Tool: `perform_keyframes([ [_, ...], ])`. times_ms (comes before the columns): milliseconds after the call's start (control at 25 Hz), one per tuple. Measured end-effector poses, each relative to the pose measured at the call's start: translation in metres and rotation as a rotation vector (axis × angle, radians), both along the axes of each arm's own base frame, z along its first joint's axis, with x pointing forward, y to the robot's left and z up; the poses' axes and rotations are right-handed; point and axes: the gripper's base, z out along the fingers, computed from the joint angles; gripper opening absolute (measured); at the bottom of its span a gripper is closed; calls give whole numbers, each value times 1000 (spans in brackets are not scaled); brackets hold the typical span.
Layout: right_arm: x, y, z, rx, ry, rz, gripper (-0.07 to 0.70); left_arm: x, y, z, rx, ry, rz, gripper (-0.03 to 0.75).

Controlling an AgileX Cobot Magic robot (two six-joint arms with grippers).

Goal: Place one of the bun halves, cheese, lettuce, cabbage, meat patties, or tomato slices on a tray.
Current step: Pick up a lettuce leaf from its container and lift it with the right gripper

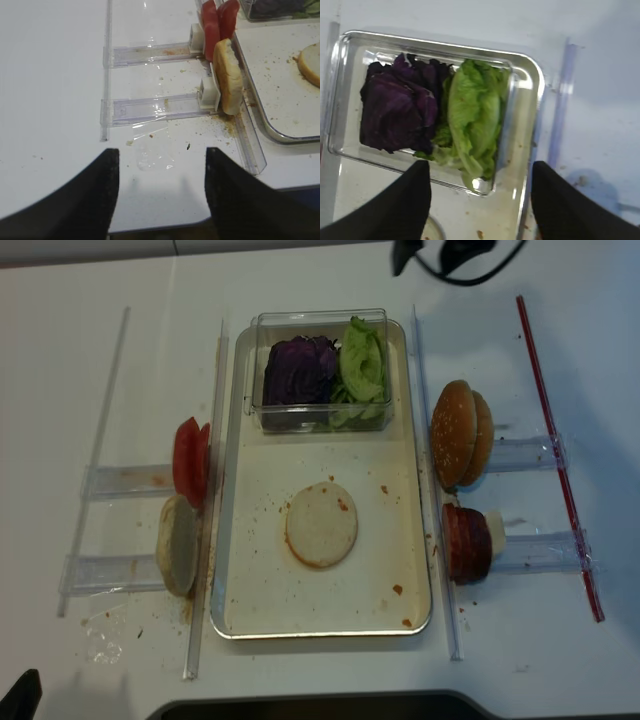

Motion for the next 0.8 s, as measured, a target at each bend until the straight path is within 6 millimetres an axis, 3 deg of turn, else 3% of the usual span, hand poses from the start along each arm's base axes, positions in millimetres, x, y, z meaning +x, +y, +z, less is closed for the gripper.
perform_keyframes([
  [280,16,53,-36,-3,43,62,447,0,0,0,0,0,0,354],
  [520,26,64,-70,-25,109,49,447,0,0,0,0,-1,0,354],
  [800,32,67,-93,-39,158,24,447,0,0,0,0,-1,0,354],
])
